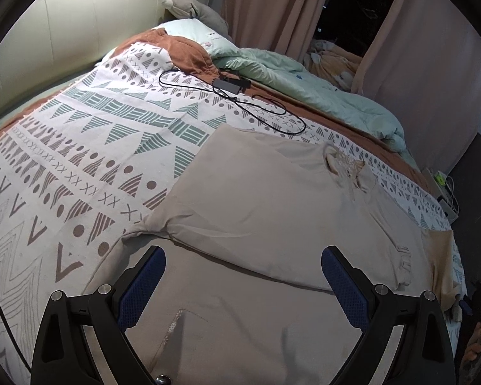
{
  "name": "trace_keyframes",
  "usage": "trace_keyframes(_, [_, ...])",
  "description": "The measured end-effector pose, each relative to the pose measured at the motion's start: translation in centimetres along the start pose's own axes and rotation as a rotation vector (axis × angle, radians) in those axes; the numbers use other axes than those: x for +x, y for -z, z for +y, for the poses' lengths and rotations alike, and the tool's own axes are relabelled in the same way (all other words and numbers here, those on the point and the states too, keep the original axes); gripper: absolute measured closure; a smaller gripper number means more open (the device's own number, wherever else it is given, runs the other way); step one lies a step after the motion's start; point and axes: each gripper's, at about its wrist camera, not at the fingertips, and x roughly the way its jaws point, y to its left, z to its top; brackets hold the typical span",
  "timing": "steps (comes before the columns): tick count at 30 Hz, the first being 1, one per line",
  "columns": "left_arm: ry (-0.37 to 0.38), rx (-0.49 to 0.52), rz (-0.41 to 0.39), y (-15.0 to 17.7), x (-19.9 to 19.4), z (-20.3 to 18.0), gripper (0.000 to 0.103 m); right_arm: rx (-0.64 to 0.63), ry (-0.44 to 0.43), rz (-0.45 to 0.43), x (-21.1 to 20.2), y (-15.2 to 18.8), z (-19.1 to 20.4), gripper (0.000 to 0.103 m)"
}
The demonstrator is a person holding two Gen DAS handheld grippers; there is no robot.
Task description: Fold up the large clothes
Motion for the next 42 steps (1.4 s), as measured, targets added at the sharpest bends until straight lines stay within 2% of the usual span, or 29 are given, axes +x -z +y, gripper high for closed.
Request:
trace_keyframes(3, [0.002,-0.005,0.002,-0.1,-0.1,0.4,0.005,0.078,0.012,-0.052,-1.7,-0.7,-1.8,0.034])
trace_keyframes(6, [-0.002,-0.002,-0.005,-0.1,-0.2,0.7,0.005,0.139,0.061,-0.119,-2.7,-1.7,-4.2,0.034])
trace_keyframes(13, [-0.036,0.007,-0.003,-0.2,0.3,2.1,0.005,0.213,0.165,-0.185,-2.4,-3.3,-9.6,0.035])
trace_keyframes(19, [-0.081,0.018,0.003,-0.4,1.3,3.2,0.005,0.248,0.210,-0.214,-1.2,-4.6,-12.6,0.045])
trace_keyframes(20, [-0.089,0.024,0.008,-0.5,1.6,3.3,0.005,0.260,0.212,-0.212,-0.8,-4.8,-13.0,0.048])
trace_keyframes(22, [-0.093,0.037,0.020,-0.5,2.1,3.1,0.005,0.276,0.233,-0.235,-0.6,-5.1,-13.5,0.061])
trace_keyframes(24, [-0.082,0.057,0.032,-0.5,2.6,2.6,0.005,0.287,0.247,-0.261,-0.7,-5.4,-13.7,0.079])
trace_keyframes(26, [-0.085,0.088,0.030,-0.5,2.7,1.9,0.005,0.286,0.224,-0.269,-0.7,-5.6,-13.7,0.091])
trace_keyframes(27, [-0.085,0.105,0.023,-0.4,2.7,1.5,0.005,0.282,0.215,-0.275,-0.8,-5.7,-13.6,0.093])
trace_keyframes(32, [-0.074,0.169,-0.002,-0.3,1.9,-0.3,0.005,0.224,0.149,-0.309,-2.4,-6.2,-11.6,0.095])
trace_keyframes(36, [-0.048,0.145,-0.006,-0.4,1.3,-0.4,0.005,0.137,0.081,-0.333,-4.0,-6.0,-8.1,0.096])
trace_keyframes(42, [-0.015,0.124,-0.026,-0.6,0.0,-0.5,0.005,0.023,-0.075,-0.330,-5.5,-4.3,-1.9,0.096])
